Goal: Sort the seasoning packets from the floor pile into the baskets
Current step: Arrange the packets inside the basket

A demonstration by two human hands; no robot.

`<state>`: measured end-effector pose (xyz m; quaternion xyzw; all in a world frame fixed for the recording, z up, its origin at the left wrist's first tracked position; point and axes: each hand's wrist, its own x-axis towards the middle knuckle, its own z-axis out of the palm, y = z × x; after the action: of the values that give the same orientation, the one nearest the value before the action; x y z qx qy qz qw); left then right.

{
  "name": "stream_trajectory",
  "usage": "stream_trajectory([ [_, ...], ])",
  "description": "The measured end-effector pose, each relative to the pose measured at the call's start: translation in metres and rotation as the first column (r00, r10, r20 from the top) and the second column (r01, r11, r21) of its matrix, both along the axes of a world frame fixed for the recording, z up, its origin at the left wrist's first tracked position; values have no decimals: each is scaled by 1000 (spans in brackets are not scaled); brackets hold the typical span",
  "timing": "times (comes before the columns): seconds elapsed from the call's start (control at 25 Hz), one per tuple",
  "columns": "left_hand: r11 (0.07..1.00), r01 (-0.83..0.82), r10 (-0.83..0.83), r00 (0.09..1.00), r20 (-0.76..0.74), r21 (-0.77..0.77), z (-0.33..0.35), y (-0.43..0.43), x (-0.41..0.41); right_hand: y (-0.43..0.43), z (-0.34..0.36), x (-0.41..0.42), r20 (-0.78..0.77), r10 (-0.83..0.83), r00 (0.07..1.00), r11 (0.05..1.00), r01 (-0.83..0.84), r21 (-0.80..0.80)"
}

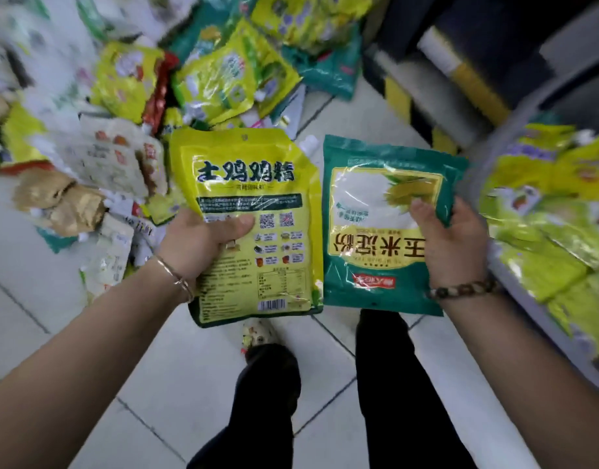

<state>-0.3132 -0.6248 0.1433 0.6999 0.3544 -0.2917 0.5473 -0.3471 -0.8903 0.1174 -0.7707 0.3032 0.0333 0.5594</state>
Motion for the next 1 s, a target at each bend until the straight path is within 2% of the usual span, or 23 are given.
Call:
stream_trajectory([
  [0.08, 990, 139, -138, 990, -5, 28, 22, -46, 15, -42, 29, -7, 19, -87, 996, 996, 87, -20],
  [0.2, 932, 362, -361, 927, 103, 5, 42, -129, 27, -110, 50, -32, 3, -211, 977, 974, 211, -84],
  [0.36, 763, 646, -639, 750, 173, 18, 44, -253, 33, -194, 56, -72, -41, -379, 925, 923, 374, -91],
  [0.44, 667, 745, -733, 654, 189, 9, 34, -312, 34, -231, 52, -89, -77, -508, 858, 861, 503, -75],
  [0.52, 607, 794, -788, 594, 164, 38, 18, -359, 37, -269, 43, -100, -95, -603, 792, 797, 594, -106],
  [0.68, 614, 789, -789, 613, 48, 23, -33, -436, 42, -346, 13, -112, -106, -711, 696, 699, 682, -214],
  [0.76, 608, 792, -793, 609, 13, 54, -56, -469, 44, -375, -10, -113, -116, -730, 674, 681, 701, -212],
  [0.88, 642, 762, -767, 640, 45, 85, -91, -510, 43, -400, -50, -115, -139, -741, 656, 671, 726, -152],
  [0.92, 633, 766, -774, 631, 56, 115, -100, -520, 40, -404, -61, -116, -145, -750, 645, 662, 728, -178],
  [1.0, 491, 820, -867, 493, 73, 293, -112, -534, 31, -409, -82, -114, -194, -785, 588, 618, 720, -316],
])
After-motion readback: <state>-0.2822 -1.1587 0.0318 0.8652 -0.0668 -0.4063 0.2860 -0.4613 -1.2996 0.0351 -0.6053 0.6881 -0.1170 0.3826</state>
